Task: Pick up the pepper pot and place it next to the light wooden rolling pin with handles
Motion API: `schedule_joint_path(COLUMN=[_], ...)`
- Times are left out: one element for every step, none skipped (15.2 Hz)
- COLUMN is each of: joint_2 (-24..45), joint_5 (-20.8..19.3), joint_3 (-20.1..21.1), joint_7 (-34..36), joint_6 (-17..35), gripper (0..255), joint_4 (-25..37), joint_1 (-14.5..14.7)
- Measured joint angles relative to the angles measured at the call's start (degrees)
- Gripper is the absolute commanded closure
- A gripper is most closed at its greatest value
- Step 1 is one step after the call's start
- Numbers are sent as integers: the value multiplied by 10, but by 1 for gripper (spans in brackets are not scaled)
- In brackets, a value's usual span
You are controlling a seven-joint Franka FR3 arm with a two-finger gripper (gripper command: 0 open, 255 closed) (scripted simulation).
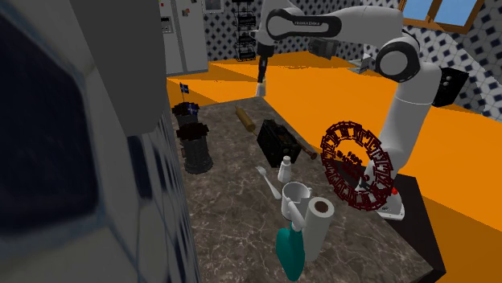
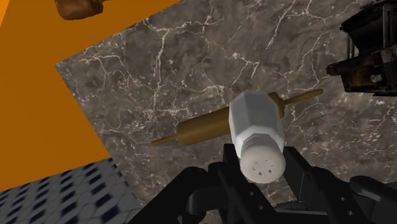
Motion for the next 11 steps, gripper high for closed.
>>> schedule_joint_path(joint_2=[10, 18, 26, 35, 45, 57, 70, 74, 91, 111, 121], joint_5=[3, 6, 8, 12, 16, 19, 24, 28, 32, 37, 39], joint_3=[-6, -11, -17, -22, -28, -33, -39, -44, -48, -52, -54], joint_7=[-14, -25, -37, -50, -63, -75, -90, -104, -113, -125, -131], joint_6=[-4, -11, -12, -12, -16, -17, -25, -29, -36, -44, -46], gripper=[255, 255, 255, 255, 255, 255, 255, 255, 255, 255, 255], joint_4=[14, 28, 37, 46, 59, 72, 92, 99, 124, 151, 162], joint_1=[-7, -13, -19, -27, -35, -41, -51, -60, -66, -75, -79])
